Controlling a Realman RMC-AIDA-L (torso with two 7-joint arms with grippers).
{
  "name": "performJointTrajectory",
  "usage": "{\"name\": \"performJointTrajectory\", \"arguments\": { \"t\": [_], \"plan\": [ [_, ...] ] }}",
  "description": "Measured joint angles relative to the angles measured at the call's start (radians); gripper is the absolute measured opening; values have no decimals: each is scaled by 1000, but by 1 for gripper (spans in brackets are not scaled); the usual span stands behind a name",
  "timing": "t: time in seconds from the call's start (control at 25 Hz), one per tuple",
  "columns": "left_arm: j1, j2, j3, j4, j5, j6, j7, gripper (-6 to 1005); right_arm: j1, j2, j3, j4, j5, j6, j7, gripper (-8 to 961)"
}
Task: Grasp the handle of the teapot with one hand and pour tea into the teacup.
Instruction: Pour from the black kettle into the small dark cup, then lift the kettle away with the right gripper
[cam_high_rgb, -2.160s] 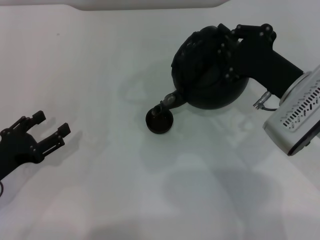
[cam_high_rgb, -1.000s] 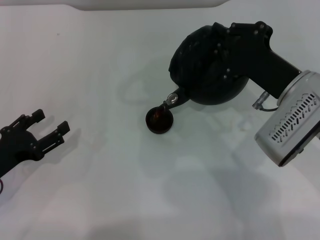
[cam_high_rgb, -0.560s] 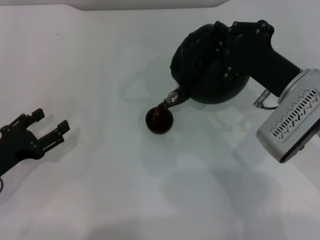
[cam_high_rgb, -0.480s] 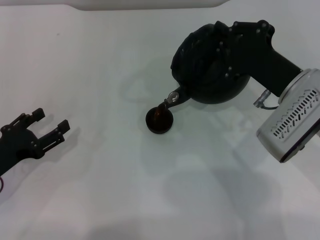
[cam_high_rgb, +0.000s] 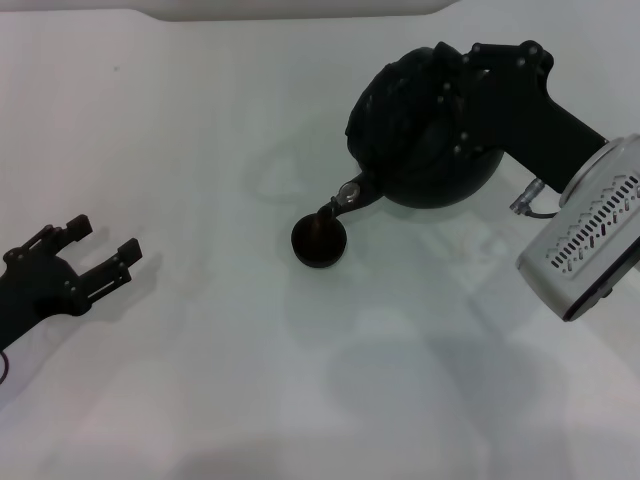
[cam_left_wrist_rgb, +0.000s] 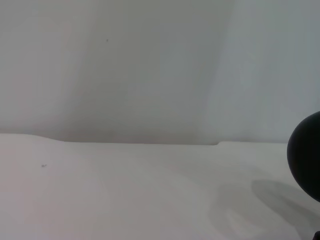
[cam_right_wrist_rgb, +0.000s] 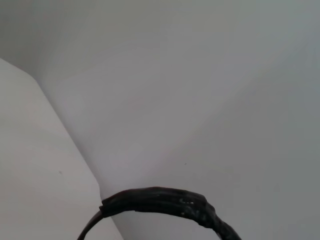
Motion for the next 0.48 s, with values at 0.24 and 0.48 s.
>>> {"name": "performJointTrajectory", "arguments": {
  "t": [0.24,0.48],
  "plan": [
    [0,0,0,0,0,0,0,833,1,0,0,3,4,-1,0,96],
    [-3,0,0,0,0,1,0,834,5,-2,0,18,43,-4,1,96]
  ]
}}
